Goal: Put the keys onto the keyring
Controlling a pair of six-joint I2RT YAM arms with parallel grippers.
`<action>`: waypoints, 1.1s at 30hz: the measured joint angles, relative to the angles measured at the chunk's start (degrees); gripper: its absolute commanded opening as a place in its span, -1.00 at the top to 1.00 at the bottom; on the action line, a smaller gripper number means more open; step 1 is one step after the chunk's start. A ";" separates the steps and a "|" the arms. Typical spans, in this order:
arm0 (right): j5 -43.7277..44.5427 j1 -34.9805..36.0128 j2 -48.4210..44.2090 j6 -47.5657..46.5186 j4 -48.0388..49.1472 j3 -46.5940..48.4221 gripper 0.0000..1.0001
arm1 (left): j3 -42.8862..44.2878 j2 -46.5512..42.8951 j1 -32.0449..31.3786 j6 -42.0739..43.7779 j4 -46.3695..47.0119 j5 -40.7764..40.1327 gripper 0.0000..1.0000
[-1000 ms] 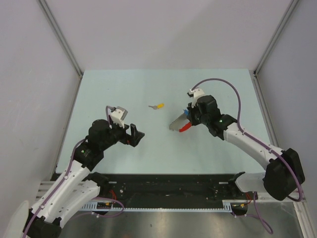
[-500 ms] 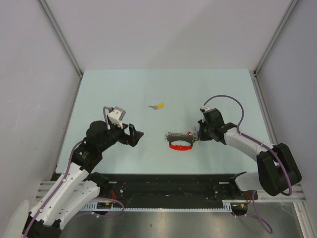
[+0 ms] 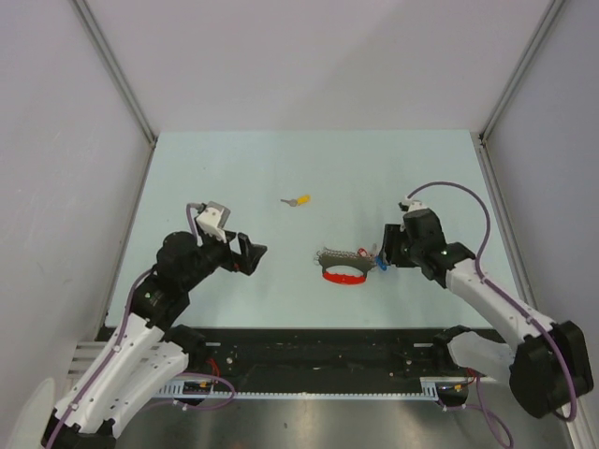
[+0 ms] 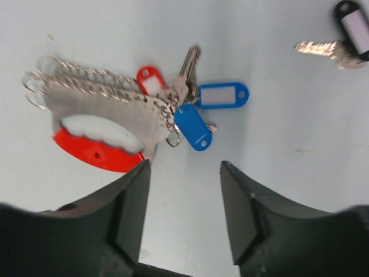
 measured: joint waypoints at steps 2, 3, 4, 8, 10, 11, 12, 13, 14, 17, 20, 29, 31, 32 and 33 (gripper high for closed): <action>1.33 -0.66 -4.61 0.26 -0.39 0.00 -0.45 | 0.00 -1.16 0.00 -0.31 0.02 -1.27 -0.99; 1.99 -1.05 -7.15 0.31 -0.55 0.00 -0.75 | 0.00 -1.92 0.00 -0.48 0.02 -2.19 -1.00; 2.47 -1.38 -9.22 0.28 -0.87 0.00 -0.86 | 0.00 -2.80 0.00 -0.90 0.04 -3.08 -1.00; 5.75 -3.37 -21.84 0.68 -2.64 0.13 -0.99 | -0.02 -7.30 0.02 -1.95 0.00 -8.17 -1.00; 7.56 -3.98 -27.43 0.55 -3.96 0.72 -0.99 | -0.22 -10.38 0.02 -1.92 0.00 -10.99 -1.00; 8.46 -4.15 -30.10 0.50 -4.74 1.09 -0.99 | -0.37 -11.78 0.02 -1.88 -0.04 -12.07 -1.00; 9.35 -4.31 -32.30 0.44 -5.49 1.57 -0.99 | -0.55 -13.90 0.02 -1.81 -0.22 -13.60 -1.00; 10.14 -4.37 -34.80 0.39 -6.12 2.14 -0.99 | -0.66 -15.76 0.02 -1.70 -0.22 -14.93 -0.98; 10.75 -4.42 -36.79 0.22 -6.49 2.58 -0.99 | -0.83 -17.20 0.02 -1.70 -0.22 -16.15 -1.00; 12.57 -4.44 -43.89 -0.52 -7.67 4.13 -0.99 | -1.95 -22.21 0.02 -1.68 -0.24 -19.78 -1.00; 14.45 -4.44 -49.70 -1.55 -8.20 4.98 -1.00 | -2.97 -26.60 0.04 -1.68 -0.42 -23.54 -1.00; 22.01 -4.44 -59.63 -5.35 -12.07 5.27 -1.00 | -4.28 -33.70 0.07 -1.18 -0.33 -29.20 -1.00; 23.89 -4.44 -60.30 -5.99 -12.66 5.29 -0.99 | -4.42 -33.70 0.07 -1.09 -0.42 -29.79 -1.00; 24.61 -4.46 -60.46 -6.08 -12.96 5.29 -0.99 | -4.50 -33.70 0.07 -1.01 -0.44 -30.10 -1.00; 25.11 -4.44 -60.50 -6.14 -13.27 5.27 -0.99 | -4.61 -33.70 0.07 -0.94 -0.50 -30.56 -1.00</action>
